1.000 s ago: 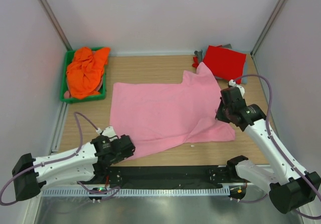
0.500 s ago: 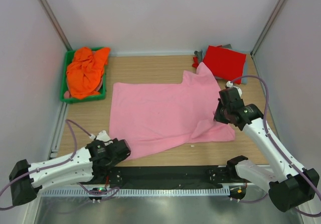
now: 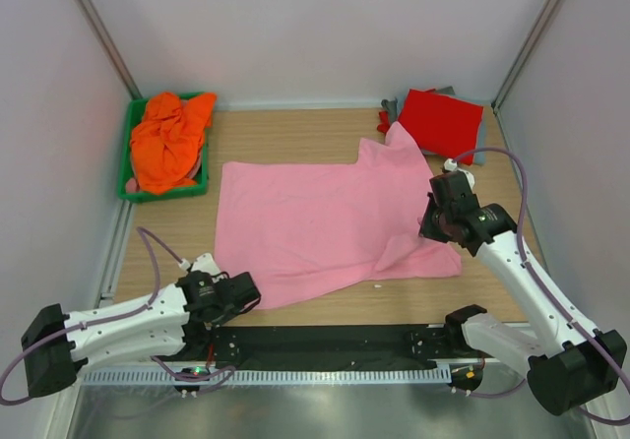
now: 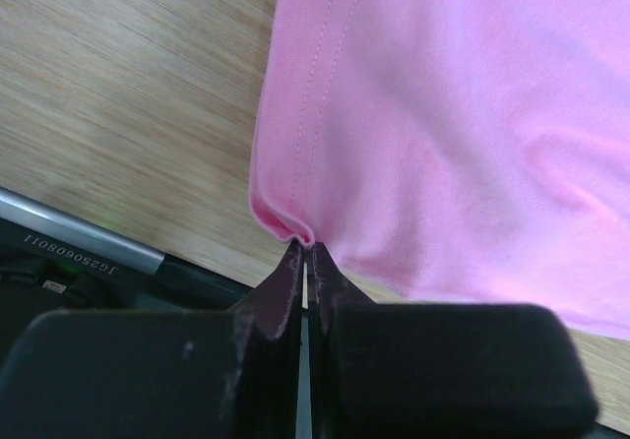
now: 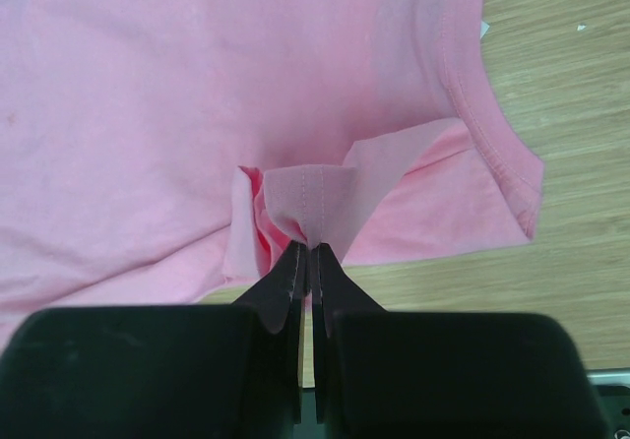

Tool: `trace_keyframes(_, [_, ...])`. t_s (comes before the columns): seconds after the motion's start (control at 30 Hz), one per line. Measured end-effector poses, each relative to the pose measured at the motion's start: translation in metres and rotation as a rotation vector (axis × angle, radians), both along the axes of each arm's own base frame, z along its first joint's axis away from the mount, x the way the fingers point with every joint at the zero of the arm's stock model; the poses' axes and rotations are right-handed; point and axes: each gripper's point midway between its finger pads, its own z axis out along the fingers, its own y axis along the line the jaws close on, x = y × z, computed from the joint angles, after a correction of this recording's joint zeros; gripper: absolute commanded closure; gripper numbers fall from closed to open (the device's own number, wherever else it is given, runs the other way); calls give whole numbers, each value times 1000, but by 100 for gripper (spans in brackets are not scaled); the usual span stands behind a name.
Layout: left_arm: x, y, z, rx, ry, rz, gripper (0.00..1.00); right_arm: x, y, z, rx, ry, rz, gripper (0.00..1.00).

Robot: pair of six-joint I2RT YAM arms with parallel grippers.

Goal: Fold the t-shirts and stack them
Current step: Fold the tshirt

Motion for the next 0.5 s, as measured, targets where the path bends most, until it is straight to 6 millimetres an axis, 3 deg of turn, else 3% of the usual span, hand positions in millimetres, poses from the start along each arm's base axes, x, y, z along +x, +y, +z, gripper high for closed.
trace_keyframes(0.23, [-1,-10,9,26,43,-67,100,-5,1,9,39,-37,-14,99])
trace_keyframes(0.37, [9,-30,35,5,32,-111,100,-14,0,23,84,-91,-43,99])
trace_keyframes(0.5, [20,-40,76,-58,-45,-144,100,-23,-6,37,113,-146,-82,99])
